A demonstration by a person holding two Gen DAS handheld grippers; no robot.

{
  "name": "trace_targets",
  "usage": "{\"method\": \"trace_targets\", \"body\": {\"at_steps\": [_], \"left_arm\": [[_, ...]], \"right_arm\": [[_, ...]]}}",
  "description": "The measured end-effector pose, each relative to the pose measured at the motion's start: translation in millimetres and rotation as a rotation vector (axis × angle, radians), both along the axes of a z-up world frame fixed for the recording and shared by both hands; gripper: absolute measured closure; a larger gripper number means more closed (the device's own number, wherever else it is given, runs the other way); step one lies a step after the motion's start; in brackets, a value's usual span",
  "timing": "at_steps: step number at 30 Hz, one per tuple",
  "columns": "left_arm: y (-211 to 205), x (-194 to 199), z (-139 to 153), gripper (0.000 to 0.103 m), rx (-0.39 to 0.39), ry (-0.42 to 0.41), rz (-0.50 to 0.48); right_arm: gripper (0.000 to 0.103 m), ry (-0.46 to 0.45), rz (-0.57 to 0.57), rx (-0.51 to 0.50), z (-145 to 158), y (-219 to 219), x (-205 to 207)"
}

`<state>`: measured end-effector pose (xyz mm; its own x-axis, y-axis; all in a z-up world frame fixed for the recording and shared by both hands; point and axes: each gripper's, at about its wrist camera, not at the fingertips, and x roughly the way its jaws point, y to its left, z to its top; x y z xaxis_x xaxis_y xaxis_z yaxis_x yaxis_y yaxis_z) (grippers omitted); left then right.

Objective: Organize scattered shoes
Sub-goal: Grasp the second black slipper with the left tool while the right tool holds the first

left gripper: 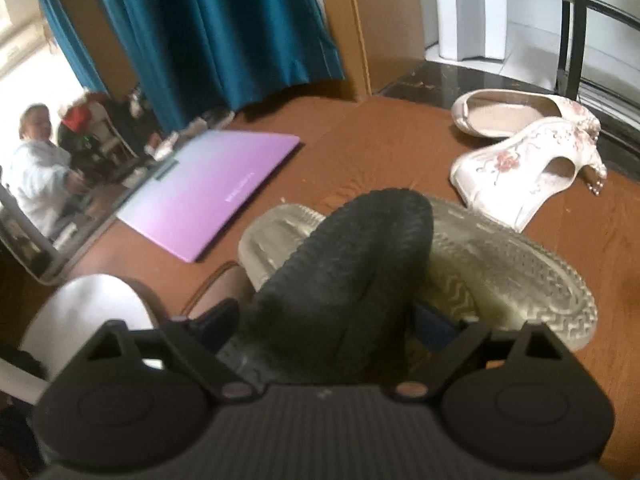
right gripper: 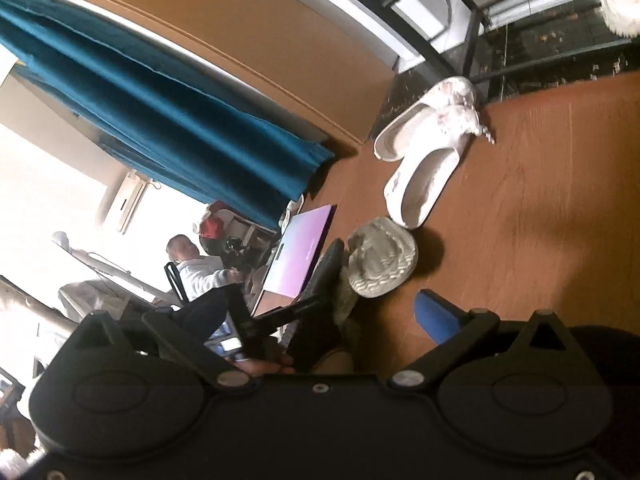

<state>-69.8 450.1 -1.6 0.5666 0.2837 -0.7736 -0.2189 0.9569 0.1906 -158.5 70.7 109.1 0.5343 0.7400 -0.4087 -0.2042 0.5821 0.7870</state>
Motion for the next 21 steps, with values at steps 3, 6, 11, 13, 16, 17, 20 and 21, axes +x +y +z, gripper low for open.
{"method": "trace_targets", "body": {"at_steps": [3, 6, 11, 13, 16, 17, 20, 21], "left_arm": [[0, 0, -10, 0.008, 0.026, 0.013, -0.026], [-1, -5, -16, 0.009, 0.032, -0.007, -0.037], [-14, -7, 2, 0.068, 0.021, -0.04, -0.054], [-19, -8, 12, 0.071, 0.038, -0.069, -0.041], [-15, -8, 22, 0.071, -0.006, -0.058, -0.001], [-16, -9, 22, 0.072, 0.0, -0.058, -0.001], [-20, -24, 29, 0.072, -0.013, -0.106, -0.007], [-24, -30, 34, 0.073, -0.005, -0.135, -0.017]], "right_arm": [[0.001, -0.005, -0.011, -0.008, -2, -2, 0], [0.001, -0.015, -0.011, -0.021, -5, 0, 4], [0.001, 0.002, -0.032, -0.005, -5, -6, 6], [0.001, 0.017, -0.061, 0.018, -5, -13, 8], [0.001, 0.017, -0.12, 0.052, -3, -29, 10], [0.001, 0.014, -0.138, 0.059, -3, -34, 10], [0.001, 0.017, -0.168, 0.074, -4, -43, 9], [0.001, 0.024, -0.179, 0.081, -6, -48, 9]]}}
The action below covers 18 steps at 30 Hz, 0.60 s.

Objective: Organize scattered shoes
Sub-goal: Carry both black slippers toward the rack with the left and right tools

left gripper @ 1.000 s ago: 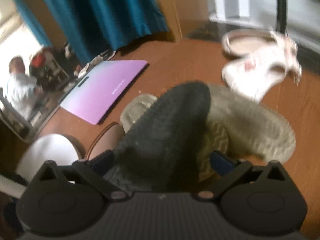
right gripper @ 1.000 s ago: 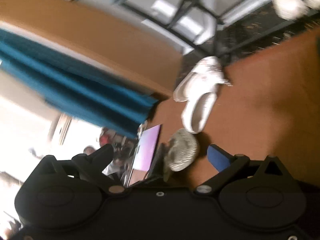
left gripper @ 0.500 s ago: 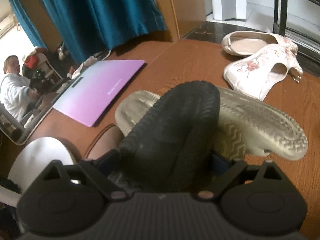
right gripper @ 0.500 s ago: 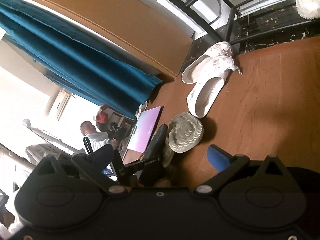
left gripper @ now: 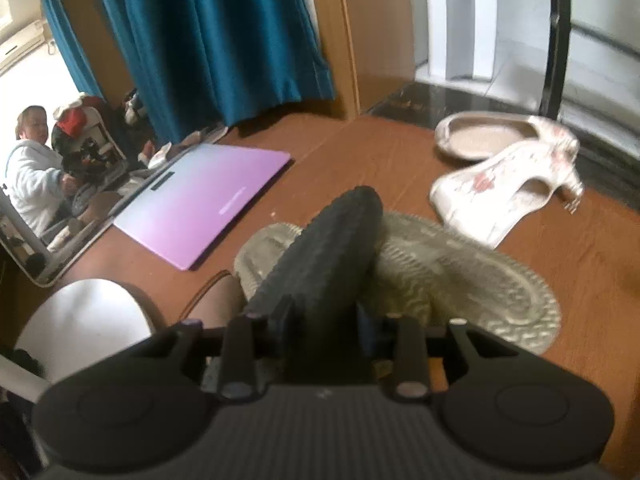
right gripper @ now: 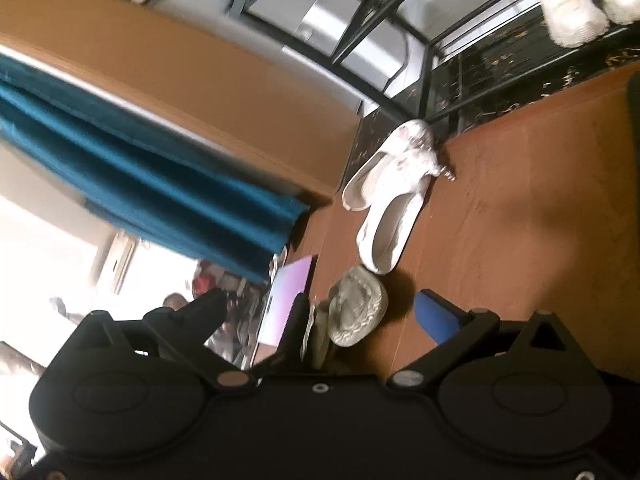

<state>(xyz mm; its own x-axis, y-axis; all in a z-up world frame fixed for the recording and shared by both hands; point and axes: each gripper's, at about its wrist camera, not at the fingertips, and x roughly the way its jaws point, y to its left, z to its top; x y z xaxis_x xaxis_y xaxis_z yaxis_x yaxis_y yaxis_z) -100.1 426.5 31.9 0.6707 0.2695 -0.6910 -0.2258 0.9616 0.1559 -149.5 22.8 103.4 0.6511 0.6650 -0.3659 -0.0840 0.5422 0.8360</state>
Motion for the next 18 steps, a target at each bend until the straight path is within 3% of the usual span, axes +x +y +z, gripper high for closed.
{"method": "trace_targets", "body": {"at_steps": [5, 10, 15, 18], "left_arm": [[-22, -23, 22, 0.073, 0.017, -0.124, -0.044], [-72, -17, 53, 0.073, -0.087, -0.213, -0.084], [-134, 23, 62, 0.073, -0.281, -0.216, -0.109], [-178, 64, 56, 0.072, -0.416, -0.194, -0.226]], "right_arm": [[0.001, 0.015, -0.02, 0.017, -6, -7, 1], [0.001, 0.018, -0.068, 0.034, -6, -22, 2], [0.001, 0.013, -0.205, 0.057, -8, -71, -1], [0.001, 0.021, -0.296, 0.077, -12, -104, -8]]}}
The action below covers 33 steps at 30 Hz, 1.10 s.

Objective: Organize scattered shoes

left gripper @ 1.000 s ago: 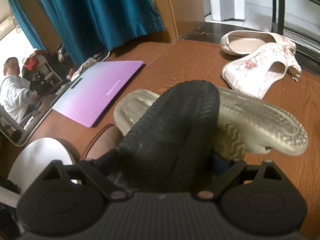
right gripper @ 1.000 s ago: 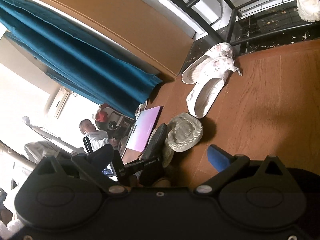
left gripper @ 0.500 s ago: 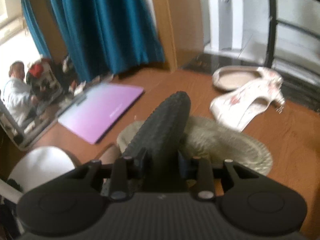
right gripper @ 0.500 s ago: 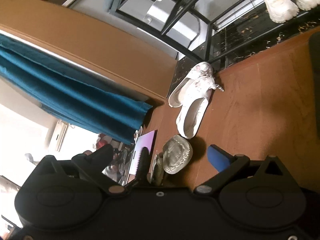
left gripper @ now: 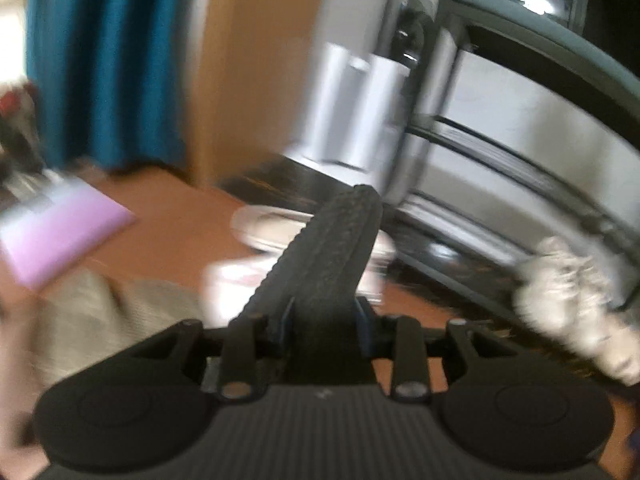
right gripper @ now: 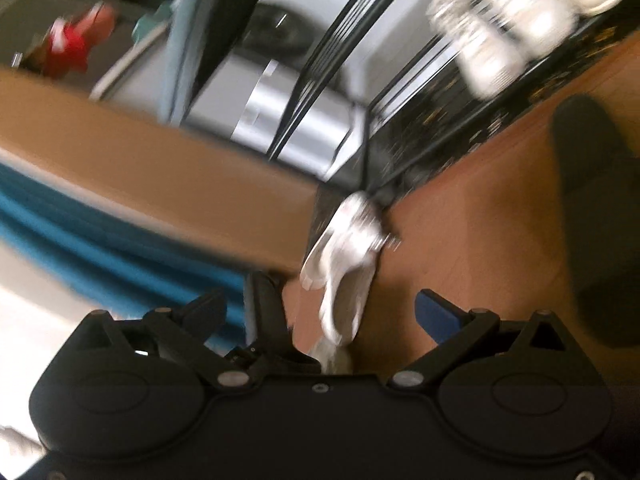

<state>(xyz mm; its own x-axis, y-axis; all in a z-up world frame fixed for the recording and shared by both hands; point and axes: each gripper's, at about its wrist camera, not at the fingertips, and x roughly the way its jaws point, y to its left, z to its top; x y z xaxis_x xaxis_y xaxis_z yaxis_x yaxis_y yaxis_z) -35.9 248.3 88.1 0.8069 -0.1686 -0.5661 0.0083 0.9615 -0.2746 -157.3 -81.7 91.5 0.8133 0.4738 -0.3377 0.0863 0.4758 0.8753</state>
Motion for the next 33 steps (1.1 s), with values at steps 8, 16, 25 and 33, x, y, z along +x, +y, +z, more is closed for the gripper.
{"method": "trace_targets", "body": {"at_steps": [8, 16, 25, 33], "left_arm": [[-139, 64, -69, 0.074, 0.21, 0.242, -0.31], [-222, 94, -109, 0.063, 0.136, 0.418, -0.432], [-207, 43, -46, 0.002, 0.388, 0.148, -0.24], [-119, 16, -12, 0.001, 0.268, 0.067, 0.26]], "right_arm": [[0.001, 0.088, -0.265, 0.061, -44, -94, -26], [0.001, 0.149, -0.417, 0.065, -73, -141, -22], [0.001, 0.124, -0.241, -0.028, -91, -125, 5], [0.001, 0.125, 0.079, -0.064, -114, -50, 44]]}}
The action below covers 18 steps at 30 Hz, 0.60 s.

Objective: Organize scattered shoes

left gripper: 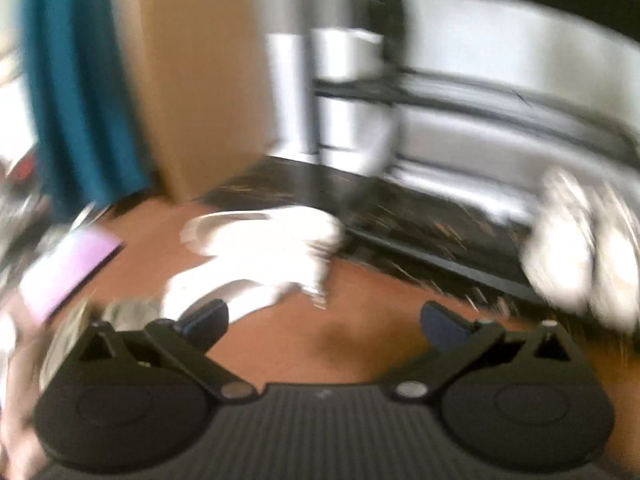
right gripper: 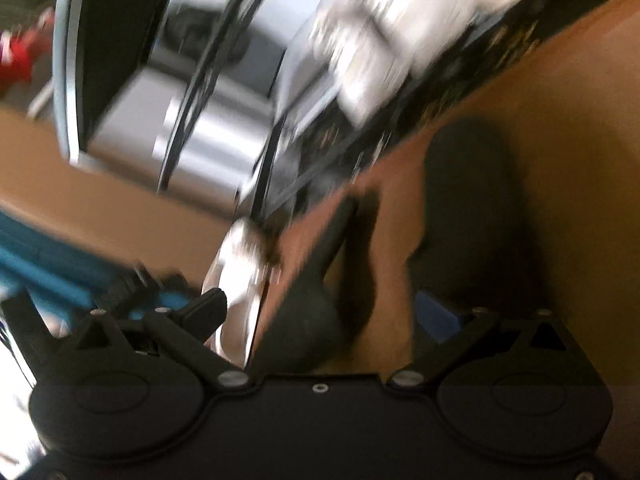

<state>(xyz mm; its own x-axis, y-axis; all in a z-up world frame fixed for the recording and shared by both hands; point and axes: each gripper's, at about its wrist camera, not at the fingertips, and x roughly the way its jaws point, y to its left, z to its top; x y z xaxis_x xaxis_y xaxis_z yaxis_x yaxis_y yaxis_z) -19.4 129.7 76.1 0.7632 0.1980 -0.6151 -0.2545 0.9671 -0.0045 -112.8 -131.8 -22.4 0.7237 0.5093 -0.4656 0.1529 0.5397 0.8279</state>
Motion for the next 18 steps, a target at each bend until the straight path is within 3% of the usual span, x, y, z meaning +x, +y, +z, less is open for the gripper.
{"method": "trace_targets", "body": {"at_steps": [3, 7, 11, 16, 18], "left_arm": [[44, -1, -15, 0.001, -0.172, 0.024, 0.202], [65, 4, -30, 0.001, -0.264, 0.1, 0.264], [52, 1, -23, 0.001, -0.189, 0.056, 0.221], [35, -5, -5, 0.001, -0.09, -0.047, 0.167], [34, -7, -4, 0.001, -0.077, -0.07, 0.166]], "right_arm": [[0.001, 0.043, 0.029, 0.051, -8, 24, 15], [0.001, 0.099, 0.017, 0.148, -13, 37, 41], [0.0, 0.218, -0.051, 0.164, -31, 42, 67], [0.001, 0.297, -0.025, -0.055, -17, 67, 78], [0.001, 0.344, -0.06, -0.001, -25, 62, 73]]}}
